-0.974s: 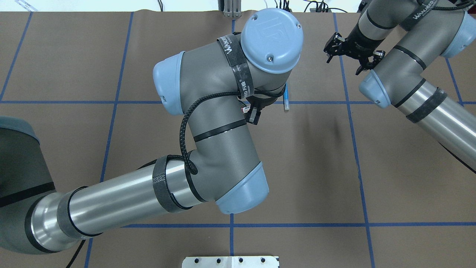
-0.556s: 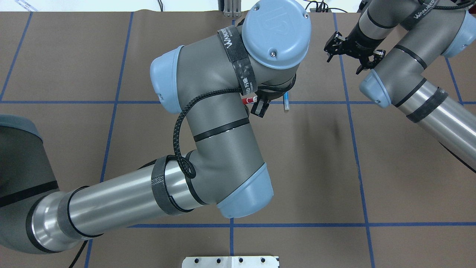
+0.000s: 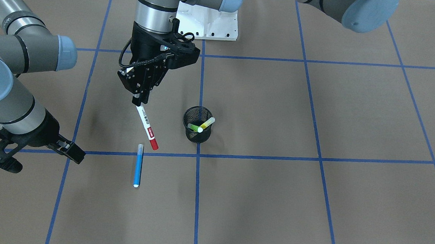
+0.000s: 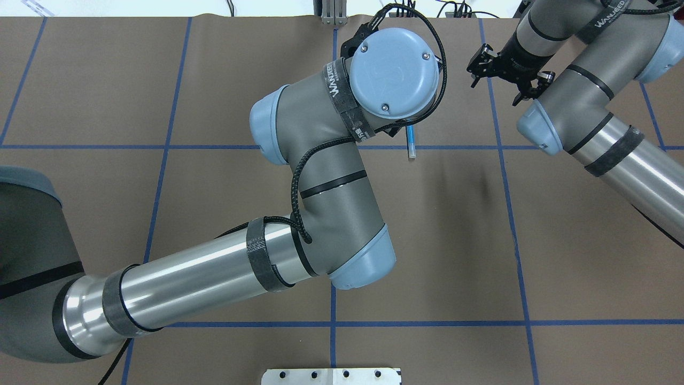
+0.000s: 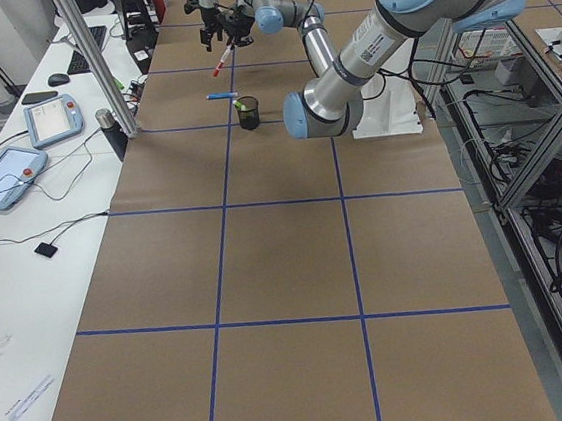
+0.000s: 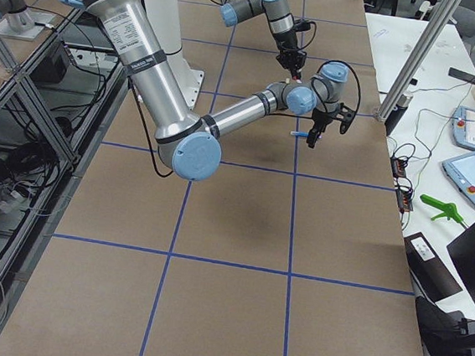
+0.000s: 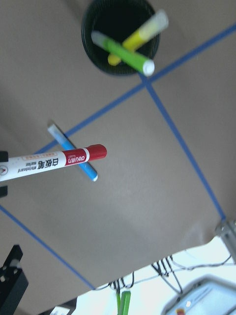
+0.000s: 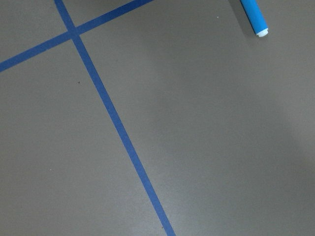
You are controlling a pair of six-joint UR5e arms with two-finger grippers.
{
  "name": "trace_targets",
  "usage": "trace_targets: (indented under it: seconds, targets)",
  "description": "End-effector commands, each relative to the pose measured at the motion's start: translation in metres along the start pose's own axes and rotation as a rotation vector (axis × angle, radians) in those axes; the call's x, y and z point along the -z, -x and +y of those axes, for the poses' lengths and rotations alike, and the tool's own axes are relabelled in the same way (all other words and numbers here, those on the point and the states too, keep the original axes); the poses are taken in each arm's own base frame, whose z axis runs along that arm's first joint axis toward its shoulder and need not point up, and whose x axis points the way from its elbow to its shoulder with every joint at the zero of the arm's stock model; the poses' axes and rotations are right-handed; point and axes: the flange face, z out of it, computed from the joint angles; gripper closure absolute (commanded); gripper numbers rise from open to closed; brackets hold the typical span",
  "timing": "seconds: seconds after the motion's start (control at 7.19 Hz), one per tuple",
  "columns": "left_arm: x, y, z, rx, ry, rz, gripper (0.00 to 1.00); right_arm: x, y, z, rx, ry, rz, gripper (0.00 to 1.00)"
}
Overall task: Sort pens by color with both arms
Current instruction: 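Carry the red-capped marker beside the blue pen and release it with the left gripper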
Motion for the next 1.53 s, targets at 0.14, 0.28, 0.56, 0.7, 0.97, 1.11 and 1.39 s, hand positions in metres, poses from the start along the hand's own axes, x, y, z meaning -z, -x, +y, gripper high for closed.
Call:
trace_targets:
  seconds: [0.14,0.28,0.56,0.7,0.97,1.11,1.39]
  targets:
    - [-0.046,0.004,-0.009,-0.086,-0.045,0.141,1.00,-0.001,0.000,0.000,0.001,-0.002,0.000,0.01]
    - [-0.064,0.010,-0.016,-0.089,-0.071,0.174,1.00,0.000,0.001,0.001,0.003,-0.002,-0.002,0.01]
    - [-0.091,0.044,-0.036,-0.129,-0.114,0.194,1.00,0.000,0.001,0.001,0.003,-0.002,-0.002,0.01]
    - [-0.106,0.054,-0.040,-0.144,-0.151,0.183,1.00,0.001,0.003,0.002,0.006,-0.004,-0.004,0.01]
    - [-0.127,0.080,-0.019,-0.216,-0.180,0.191,1.00,0.000,0.002,0.002,-0.001,-0.003,-0.003,0.01]
    - [-0.129,0.086,-0.009,-0.229,-0.187,0.197,1.00,0.000,0.002,0.002,-0.003,-0.003,-0.006,0.01]
    - [-0.140,0.101,0.002,-0.300,-0.215,0.176,1.00,0.005,0.004,0.004,-0.006,-0.005,-0.014,0.01]
